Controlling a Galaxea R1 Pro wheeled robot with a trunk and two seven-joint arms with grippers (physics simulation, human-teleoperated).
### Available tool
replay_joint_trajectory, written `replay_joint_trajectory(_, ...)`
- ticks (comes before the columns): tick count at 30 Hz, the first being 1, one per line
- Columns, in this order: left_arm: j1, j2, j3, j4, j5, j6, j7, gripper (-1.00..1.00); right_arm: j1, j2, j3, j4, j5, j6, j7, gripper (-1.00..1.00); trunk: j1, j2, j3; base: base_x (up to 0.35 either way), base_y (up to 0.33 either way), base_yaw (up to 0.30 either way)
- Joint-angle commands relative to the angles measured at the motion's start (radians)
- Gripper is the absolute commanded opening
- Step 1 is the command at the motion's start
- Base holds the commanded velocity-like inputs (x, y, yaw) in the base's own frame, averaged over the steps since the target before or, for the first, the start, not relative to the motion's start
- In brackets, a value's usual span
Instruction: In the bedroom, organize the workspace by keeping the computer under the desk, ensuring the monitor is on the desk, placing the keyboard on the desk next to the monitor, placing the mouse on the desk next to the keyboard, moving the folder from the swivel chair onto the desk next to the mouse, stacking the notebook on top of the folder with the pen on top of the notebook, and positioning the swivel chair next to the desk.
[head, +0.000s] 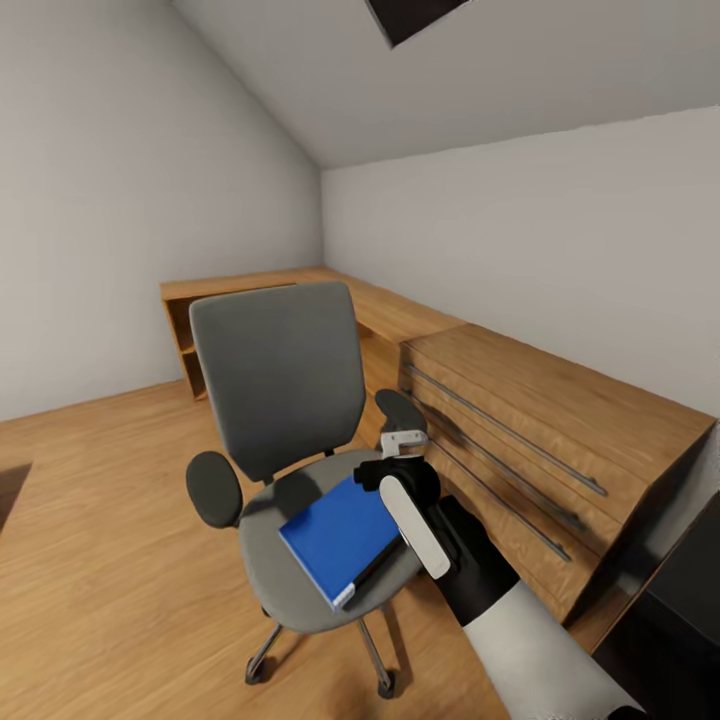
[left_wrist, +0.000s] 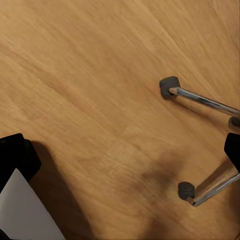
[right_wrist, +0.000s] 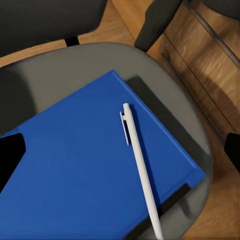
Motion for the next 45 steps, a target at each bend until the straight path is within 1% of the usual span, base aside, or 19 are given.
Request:
replay_joint_trajectory(1, 0.0, -0.001, 0.001, -0.002, 0.011, 0.002, 0.009, 1.0, -0.002, 0.0, 0.001, 0.004, -0.01, 0.001, -0.01, 1.0, 0.004, -0.008, -0.002, 0.0, 0.0, -0.041)
replay_joint_trajectory(12, -0.001, 0.0, 0.001, -0.002, 0.011, 0.002, 0.008, 1.0, -0.015, 0.0, -0.002, 0.047, -0.015, -0.001, -0.003, 1.0, 0.046, -0.085, -0.019, 0.0, 0.0, -0.013)
replay_joint_trajectory(25, 0.0, 0.0, 0.0, -0.002, 0.011, 0.002, 0.007, 1.0, -0.019, 0.0, -0.001, 0.058, -0.016, -0.002, 0.0, 1.0, 0.096, -0.176, -0.038, 0.0, 0.0, -0.001)
replay_joint_trajectory(32, -0.001, 0.001, -0.004, -0.002, 0.009, 0.005, 0.004, 1.0, -0.019, 0.0, -0.002, 0.059, -0.016, -0.003, 0.0, 1.0, 0.096, -0.176, -0.027, 0.0, 0.0, 0.0)
replay_joint_trajectory(38, -0.001, 0.002, -0.012, -0.001, -0.003, 0.007, 0.005, 1.0, -0.018, -0.003, -0.007, 0.059, -0.015, -0.016, 0.0, 1.0, 0.096, -0.176, -0.023, 0.001, 0.0, 0.0)
replay_joint_trajectory(39, 0.005, 0.008, -0.006, -0.007, -0.003, 0.005, 0.0, 1.0, -0.024, -0.009, -0.012, 0.056, -0.009, -0.022, 0.003, 1.0, 0.096, -0.176, -0.023, 0.0, 0.0, 0.0)
replay_joint_trajectory(41, 0.005, 0.016, -0.01, -0.018, 0.001, 0.009, 0.0, 1.0, -0.025, -0.004, -0.024, 0.053, -0.012, -0.033, 0.003, 1.0, 0.096, -0.176, -0.023, 0.0, 0.0, 0.0)
replay_joint_trajectory(43, 0.005, 0.016, -0.01, -0.03, 0.001, 0.009, 0.0, 1.0, -0.025, -0.004, -0.035, 0.053, -0.012, -0.044, 0.003, 1.0, 0.096, -0.176, -0.023, 0.0, 0.0, 0.0)
replay_joint_trajectory(45, 0.005, 0.016, -0.01, -0.035, 0.001, 0.009, 0.0, 1.0, -0.025, -0.004, -0.035, 0.053, -0.012, -0.055, 0.003, 1.0, 0.096, -0.176, -0.023, 0.0, 0.0, 0.0)
